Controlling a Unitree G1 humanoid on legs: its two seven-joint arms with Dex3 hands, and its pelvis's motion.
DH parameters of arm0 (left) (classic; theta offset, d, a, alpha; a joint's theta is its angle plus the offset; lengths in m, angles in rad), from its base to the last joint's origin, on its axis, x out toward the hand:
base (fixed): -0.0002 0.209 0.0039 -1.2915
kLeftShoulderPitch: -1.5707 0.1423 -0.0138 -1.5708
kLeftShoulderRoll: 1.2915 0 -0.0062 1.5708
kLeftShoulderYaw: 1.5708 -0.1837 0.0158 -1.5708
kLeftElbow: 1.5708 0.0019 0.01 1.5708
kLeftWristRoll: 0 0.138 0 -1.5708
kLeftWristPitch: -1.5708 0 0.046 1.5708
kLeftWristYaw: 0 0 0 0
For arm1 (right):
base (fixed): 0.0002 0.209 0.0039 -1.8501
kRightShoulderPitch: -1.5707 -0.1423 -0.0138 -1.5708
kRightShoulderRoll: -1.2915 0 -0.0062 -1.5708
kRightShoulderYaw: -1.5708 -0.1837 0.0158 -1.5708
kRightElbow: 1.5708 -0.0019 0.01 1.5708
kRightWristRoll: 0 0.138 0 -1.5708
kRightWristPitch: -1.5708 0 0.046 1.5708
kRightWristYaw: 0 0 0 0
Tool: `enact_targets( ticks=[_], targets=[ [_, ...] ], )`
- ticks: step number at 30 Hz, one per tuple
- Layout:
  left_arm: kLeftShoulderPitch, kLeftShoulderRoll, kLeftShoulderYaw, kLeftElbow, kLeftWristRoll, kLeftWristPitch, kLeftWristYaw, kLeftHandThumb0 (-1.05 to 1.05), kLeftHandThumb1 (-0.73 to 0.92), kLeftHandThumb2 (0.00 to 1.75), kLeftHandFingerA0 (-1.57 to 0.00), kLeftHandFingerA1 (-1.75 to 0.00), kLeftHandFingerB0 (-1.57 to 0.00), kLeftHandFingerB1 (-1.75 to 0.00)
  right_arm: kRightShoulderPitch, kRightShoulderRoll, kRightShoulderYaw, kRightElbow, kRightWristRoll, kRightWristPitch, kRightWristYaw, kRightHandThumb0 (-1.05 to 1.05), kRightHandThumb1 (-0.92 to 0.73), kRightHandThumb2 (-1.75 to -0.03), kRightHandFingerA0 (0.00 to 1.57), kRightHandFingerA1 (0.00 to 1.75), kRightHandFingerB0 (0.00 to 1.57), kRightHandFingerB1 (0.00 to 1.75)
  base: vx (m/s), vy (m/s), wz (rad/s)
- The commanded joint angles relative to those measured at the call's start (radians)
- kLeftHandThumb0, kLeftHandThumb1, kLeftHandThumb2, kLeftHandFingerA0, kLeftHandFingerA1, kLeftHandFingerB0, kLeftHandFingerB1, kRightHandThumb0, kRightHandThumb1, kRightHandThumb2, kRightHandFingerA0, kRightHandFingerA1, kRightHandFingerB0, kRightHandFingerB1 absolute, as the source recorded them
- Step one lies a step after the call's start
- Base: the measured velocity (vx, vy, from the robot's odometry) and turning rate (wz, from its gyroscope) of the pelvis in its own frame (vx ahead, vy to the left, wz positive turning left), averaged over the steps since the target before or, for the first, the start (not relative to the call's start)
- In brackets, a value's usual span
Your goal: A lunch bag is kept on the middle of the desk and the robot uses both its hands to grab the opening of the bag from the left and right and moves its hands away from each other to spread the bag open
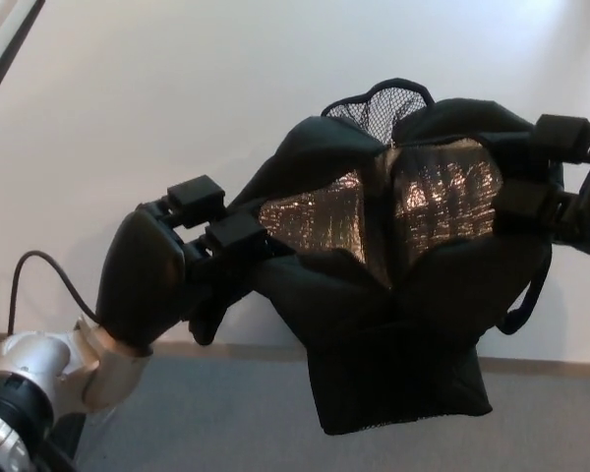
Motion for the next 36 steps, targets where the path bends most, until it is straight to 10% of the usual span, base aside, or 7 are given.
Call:
enact_targets(
  ticks=[1,5,6,8,10,13,36],
  targets=[
    [-0.032,0.032,0.041,-0.053,-0.019,0.019,-0.004,-0.19,0.53,1.07,-0.96,-1.52,-0.91,-1.36,-0.048,0.005,-0.008,0.013,0.009,0.033,0.05,-0.27,-0.53,-0.58,0.83,1.45,0.86,1.01,0.0,0.0,0.0],
    [-0.101,0.037,0.046,-0.111,0.017,0.015,0.009,-0.1,0.51,1.02,-1.0,-0.99,-0.93,-1.02,-0.101,0.058,-0.026,-0.019,0.039,0.049,0.143,-0.3,-0.53,-0.56,0.85,1.46,0.93,0.79,0.0,0.0,0.0],
    [-0.121,0.044,0.049,-0.132,0.029,0.038,0.006,-0.11,0.57,0.7,-0.75,-0.64,-0.86,-0.57,-0.121,0.072,-0.053,-0.047,0.086,0.041,0.246,-0.39,-0.47,-0.89,0.87,0.9,0.73,0.67,0.0,0.0,0.0],
    [-0.145,0.039,0.056,-0.139,0.027,0.051,0.002,-0.11,0.55,0.64,-0.69,-0.53,-0.77,-0.48,-0.148,0.092,-0.072,-0.041,0.117,0.037,0.325,-0.5,-0.58,-0.58,0.79,0.5,0.65,0.44,0.0,0.0,0.0],
    [-0.19,0.036,0.051,-0.12,0.034,0.054,0.004,-0.16,0.55,0.6,-0.42,-0.35,-0.41,-0.35,-0.194,0.103,-0.075,-0.034,0.113,0.064,0.443,-0.83,-0.59,-0.94,0.15,0.31,0.0,0.27,0.0,0.0,0.0],
    [-0.249,0.057,0.038,-0.101,0.056,0.053,-0.01,-0.19,0.37,0.93,-0.25,-0.54,-0.22,-0.52,-0.216,0.118,-0.106,-0.072,0.14,0.148,0.607,-0.79,-0.61,-0.97,0.0,0.16,0.0,0.17,0.0,0.0,0.0],
    [-0.371,0.202,0.078,-0.072,0.025,0.108,-0.087,-0.07,0.41,0.98,-0.15,-0.49,-0.05,-0.46,-0.146,0.059,-0.346,-0.225,0.306,0.243,0.816,-0.67,-0.54,-0.56,0.18,0.28,0.0,0.23,0.0,0.0,0.0]
  ],
)
